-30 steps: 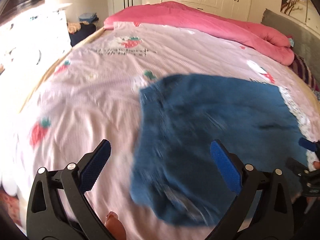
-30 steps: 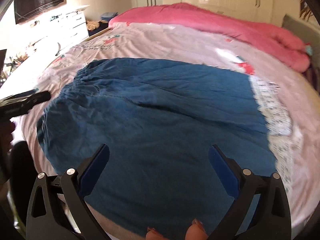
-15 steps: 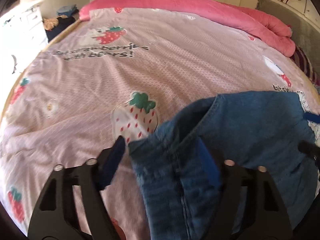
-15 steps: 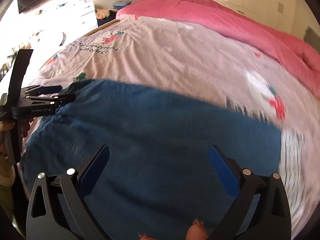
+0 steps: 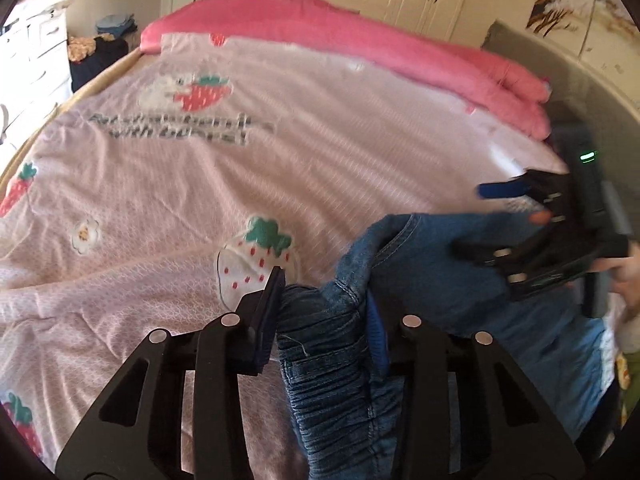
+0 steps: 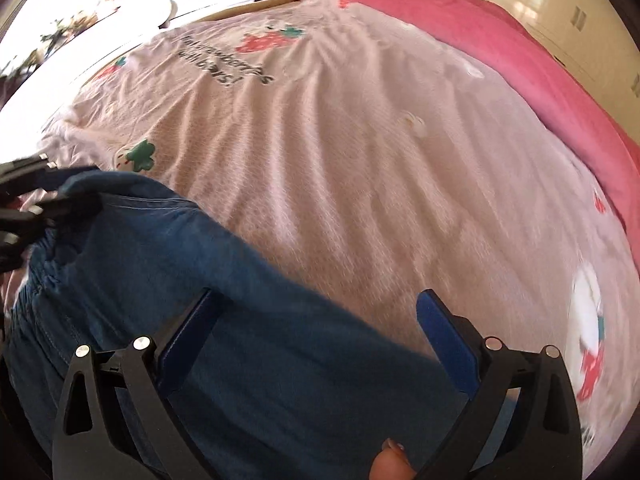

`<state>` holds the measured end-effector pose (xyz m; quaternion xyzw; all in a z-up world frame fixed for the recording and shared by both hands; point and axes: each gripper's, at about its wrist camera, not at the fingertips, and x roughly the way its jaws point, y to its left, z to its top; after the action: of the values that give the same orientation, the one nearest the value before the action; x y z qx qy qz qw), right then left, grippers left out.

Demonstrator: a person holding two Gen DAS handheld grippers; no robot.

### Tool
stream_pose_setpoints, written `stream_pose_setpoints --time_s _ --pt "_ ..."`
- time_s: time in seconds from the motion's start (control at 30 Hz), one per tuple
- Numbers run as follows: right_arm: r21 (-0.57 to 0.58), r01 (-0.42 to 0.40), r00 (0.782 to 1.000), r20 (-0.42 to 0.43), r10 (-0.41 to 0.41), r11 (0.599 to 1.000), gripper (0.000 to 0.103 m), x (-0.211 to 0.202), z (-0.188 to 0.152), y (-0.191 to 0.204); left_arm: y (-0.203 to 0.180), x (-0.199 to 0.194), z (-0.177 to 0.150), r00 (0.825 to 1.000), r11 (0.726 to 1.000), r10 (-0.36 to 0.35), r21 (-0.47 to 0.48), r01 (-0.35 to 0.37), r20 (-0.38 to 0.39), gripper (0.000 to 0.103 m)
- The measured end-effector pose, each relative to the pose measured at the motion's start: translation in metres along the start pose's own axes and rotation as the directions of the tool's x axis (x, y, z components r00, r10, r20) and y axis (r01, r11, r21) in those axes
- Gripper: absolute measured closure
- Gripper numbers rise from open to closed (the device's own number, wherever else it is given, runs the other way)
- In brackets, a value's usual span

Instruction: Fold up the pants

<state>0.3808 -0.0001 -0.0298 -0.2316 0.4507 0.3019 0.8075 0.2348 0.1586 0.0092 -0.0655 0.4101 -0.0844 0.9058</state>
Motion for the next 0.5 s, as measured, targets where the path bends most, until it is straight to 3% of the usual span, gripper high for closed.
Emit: stream_pose_setpoints --time_s 0.1,0.13,0.2,0.3,0.5 --pt "-0.027 -0.029 1.000 0.011 0.029 0.999 0.007 -0.003 0.003 0.007 -0.007 -0.014 0.000 0.999 1.000 -0.007 0.022 0.006 0.040 0.073" --pt "-0.034 -0.040 0.999 0.013 0.040 0.999 0.013 -0.005 0.003 0.010 -0.008 -0.017 0.000 0.999 1.000 -0.008 0.027 0.007 0.051 0.073" --pt "-0.031 -0.133 0.991 -0.007 0.133 0.991 0.070 -0.008 0.001 0.015 -0.011 -0.019 0.000 0.998 0.999 -0.021 0.035 0.019 0.057 0.073" --pt "-0.058 -0.139 0.990 -0.007 0.138 0.989 0.097 -0.018 -0.005 0.026 -0.011 -0.021 -0.002 0.998 0.999 -0.008 0.042 0.006 0.069 0.073" --pt "-0.012 -0.136 0.985 0.106 0.136 0.991 0.098 -0.061 -0.020 0.031 -0.010 -0.036 -0.007 0.993 0.999 -0.026 0.037 0.022 0.114 0.073"
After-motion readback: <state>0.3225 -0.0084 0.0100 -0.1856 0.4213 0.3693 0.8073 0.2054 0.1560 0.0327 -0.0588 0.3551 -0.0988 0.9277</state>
